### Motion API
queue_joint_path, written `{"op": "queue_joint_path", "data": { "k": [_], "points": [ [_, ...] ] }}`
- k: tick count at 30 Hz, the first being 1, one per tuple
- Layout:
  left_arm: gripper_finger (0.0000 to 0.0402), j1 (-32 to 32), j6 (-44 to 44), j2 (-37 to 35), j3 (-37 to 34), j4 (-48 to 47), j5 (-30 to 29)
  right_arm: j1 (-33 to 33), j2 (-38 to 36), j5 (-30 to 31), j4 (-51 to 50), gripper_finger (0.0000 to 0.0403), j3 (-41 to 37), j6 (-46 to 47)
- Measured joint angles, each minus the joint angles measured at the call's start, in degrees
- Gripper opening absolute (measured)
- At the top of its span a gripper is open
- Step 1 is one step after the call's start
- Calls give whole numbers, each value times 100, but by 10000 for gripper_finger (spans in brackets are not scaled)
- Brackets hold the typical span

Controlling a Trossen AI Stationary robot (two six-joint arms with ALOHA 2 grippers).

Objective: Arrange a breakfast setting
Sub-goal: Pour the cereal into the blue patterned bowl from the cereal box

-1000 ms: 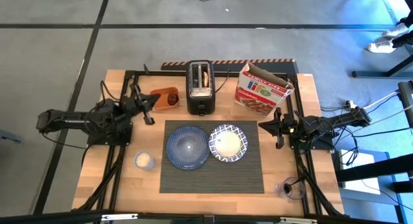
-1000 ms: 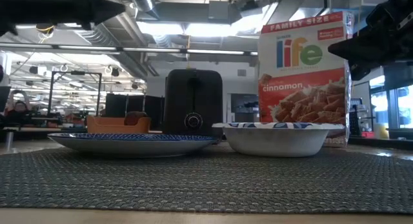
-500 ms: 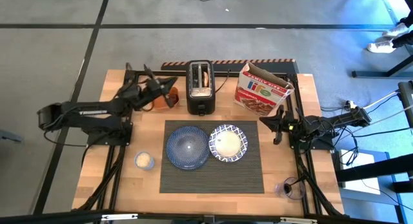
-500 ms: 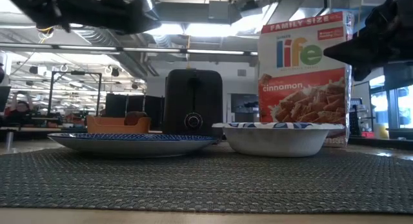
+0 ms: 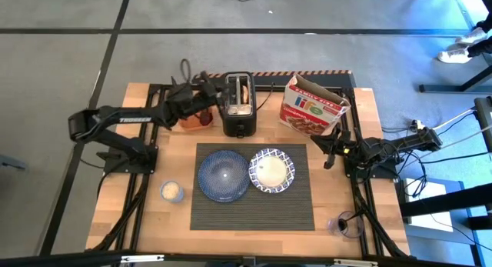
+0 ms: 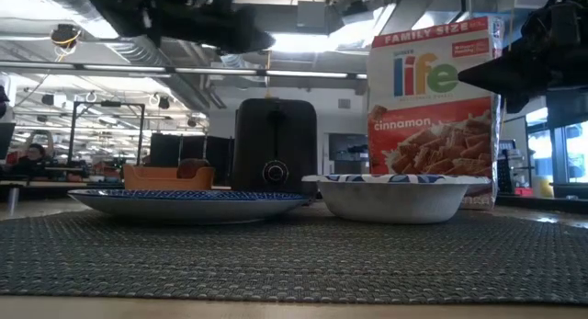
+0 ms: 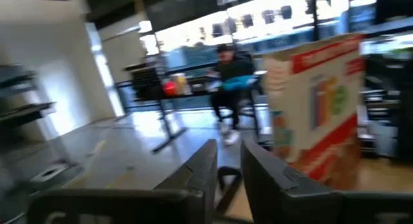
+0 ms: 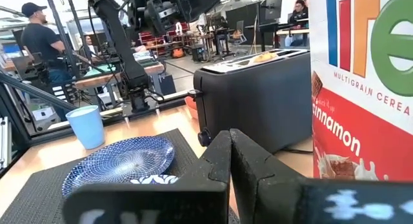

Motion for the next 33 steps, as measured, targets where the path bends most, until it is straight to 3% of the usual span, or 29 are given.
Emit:
{"op": "queue_joint_path", "data": {
  "k": [6, 17, 21, 24, 33],
  "points": [
    [142, 96, -165, 970, 1024, -491, 535, 0, 0, 90, -44, 0, 0, -2],
    [243, 112, -410, 2460, 3437, -2518, 1700, 0, 0, -107, -70, 0, 0, -2],
    [259, 157, -567, 2999, 4152, -2955, 2061, 0, 0, -109, -147, 0, 0, -9],
    [262, 149, -568, 3337, 4500, -3049, 1892, 0, 2, -109, -156, 0, 2, -9],
    [260, 130, -430, 3485, 4665, -3288, 1745, 0, 2, -109, -177, 0, 2, -17]
  ]
}}
